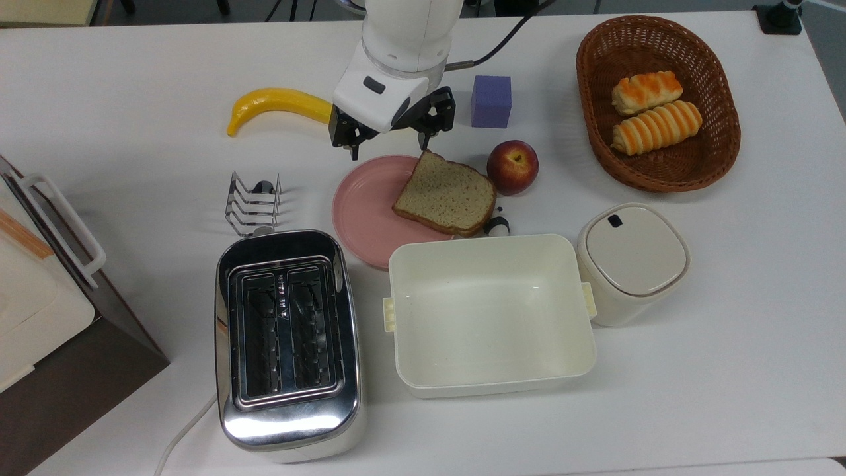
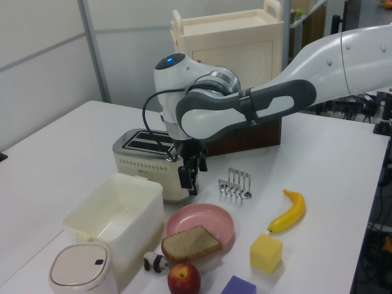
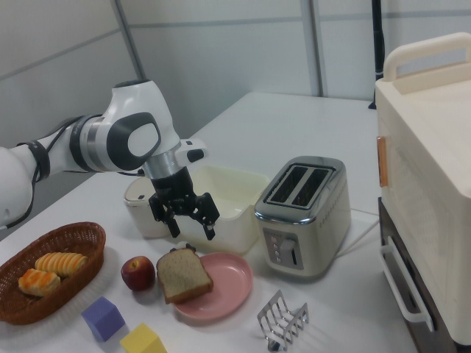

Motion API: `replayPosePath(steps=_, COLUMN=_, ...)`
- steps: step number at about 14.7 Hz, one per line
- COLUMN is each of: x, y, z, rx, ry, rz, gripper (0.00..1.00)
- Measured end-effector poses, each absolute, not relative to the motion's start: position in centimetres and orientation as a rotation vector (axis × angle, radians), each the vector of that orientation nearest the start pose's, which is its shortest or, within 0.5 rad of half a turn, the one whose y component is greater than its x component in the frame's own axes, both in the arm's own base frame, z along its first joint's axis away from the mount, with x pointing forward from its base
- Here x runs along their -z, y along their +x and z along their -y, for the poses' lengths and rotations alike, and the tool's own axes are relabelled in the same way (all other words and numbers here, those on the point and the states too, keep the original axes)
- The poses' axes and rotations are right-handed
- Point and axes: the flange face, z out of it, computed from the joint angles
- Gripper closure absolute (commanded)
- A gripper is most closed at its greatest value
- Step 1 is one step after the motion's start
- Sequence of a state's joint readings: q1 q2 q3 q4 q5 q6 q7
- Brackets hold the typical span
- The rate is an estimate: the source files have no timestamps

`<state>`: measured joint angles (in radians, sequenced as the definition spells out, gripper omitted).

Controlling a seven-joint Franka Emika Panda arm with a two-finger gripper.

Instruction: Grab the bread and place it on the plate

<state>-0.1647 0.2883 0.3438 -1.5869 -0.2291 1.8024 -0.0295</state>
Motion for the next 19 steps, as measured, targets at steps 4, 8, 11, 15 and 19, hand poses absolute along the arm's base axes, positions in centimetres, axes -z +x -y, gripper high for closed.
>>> replayPosePath(steps=4, x=-47.3, y=63.5, z=-7.2, rx=-0.073, ry=-3.244, rz=0.415, gripper=0.0)
replayPosePath(steps=8, x=-47.6, y=63.7, z=-6.1, rx=-0.066, ry=-3.251, rz=0.381, gripper=0.0)
replayPosePath(steps=11, x=-48.7, y=63.8, z=-4.9, rx=-0.033, ry=-3.26, rz=0.34, gripper=0.0)
replayPosePath(steps=15, x=-49.6, y=64.0, z=-2.7, rx=-0.021, ry=-3.27, rz=0.277, gripper=0.0)
replayPosePath(steps=19, x=-52.5, y=64.2, z=-0.4, rx=0.05, ry=-3.29, rz=0.2, gripper=0.0)
